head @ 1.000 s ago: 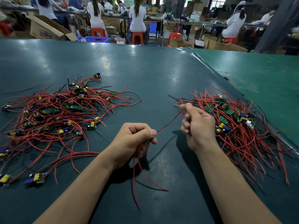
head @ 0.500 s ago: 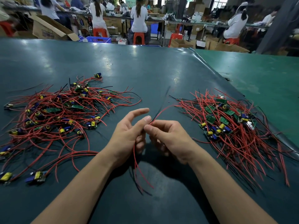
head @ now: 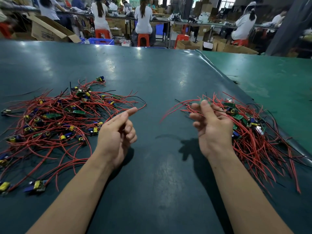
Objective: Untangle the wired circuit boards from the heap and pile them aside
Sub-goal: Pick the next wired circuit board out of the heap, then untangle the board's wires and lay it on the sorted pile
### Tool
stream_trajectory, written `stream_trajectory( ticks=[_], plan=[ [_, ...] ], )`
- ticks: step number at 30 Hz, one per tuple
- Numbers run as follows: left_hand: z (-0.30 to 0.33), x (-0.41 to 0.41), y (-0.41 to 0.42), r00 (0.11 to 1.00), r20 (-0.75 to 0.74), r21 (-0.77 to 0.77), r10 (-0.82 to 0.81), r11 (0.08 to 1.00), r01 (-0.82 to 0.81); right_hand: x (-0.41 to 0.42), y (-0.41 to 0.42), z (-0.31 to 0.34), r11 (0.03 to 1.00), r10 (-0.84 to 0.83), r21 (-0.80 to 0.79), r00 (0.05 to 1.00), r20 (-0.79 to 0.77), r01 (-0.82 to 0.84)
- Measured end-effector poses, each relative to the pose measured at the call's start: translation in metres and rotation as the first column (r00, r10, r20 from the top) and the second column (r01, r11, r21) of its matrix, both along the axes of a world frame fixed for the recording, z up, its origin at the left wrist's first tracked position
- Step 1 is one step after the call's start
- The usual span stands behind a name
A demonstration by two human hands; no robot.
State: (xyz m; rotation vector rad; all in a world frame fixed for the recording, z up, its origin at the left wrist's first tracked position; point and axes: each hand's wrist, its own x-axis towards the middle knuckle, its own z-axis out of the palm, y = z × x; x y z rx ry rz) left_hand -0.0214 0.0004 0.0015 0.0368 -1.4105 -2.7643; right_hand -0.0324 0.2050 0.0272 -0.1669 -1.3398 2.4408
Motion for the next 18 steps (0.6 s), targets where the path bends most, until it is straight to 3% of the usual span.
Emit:
stream_trajectory(
  ticks=[3, 6, 11, 13, 14, 16, 18],
  plan=[
    [-0.002, 0.001, 0.002, 0.999, -0.004, -0.044, 0.039, 0.998, -0.039, 0.0, 0.006, 0.002, 0.946, -0.188, -0.259, 0.981, 0.043, 0.193],
    [-0.004, 0.003, 0.008, 0.999, -0.007, -0.116, 0.039, 0.992, -0.039, 0.001, 0.006, 0.0, 0.878, -0.105, -0.448, 0.982, 0.159, 0.166],
    [-0.007, 0.002, 0.007, 0.998, -0.039, -0.167, 0.052, 0.984, -0.058, 0.001, -0.005, -0.004, 0.94, 0.052, -0.339, 0.972, 0.228, 0.029],
    [-0.01, 0.004, 0.008, 0.989, -0.105, -0.327, 0.1, 0.936, -0.129, 0.002, -0.008, -0.005, 0.977, 0.049, -0.215, 0.962, 0.269, 0.01],
    [-0.012, 0.006, 0.01, 0.972, -0.192, -0.473, 0.137, 0.855, -0.215, 0.002, -0.01, -0.006, 0.992, 0.046, -0.129, 0.957, 0.285, -0.01],
    [-0.016, 0.01, 0.011, 0.881, -0.45, -0.716, 0.144, 0.531, -0.452, 0.004, -0.016, -0.01, 0.995, 0.075, 0.039, 0.952, 0.296, -0.091],
    [-0.016, 0.013, 0.008, 0.785, -0.616, -0.761, 0.07, 0.205, -0.615, 0.005, -0.026, -0.015, 0.964, 0.122, 0.192, 0.946, 0.301, -0.186]
  ],
)
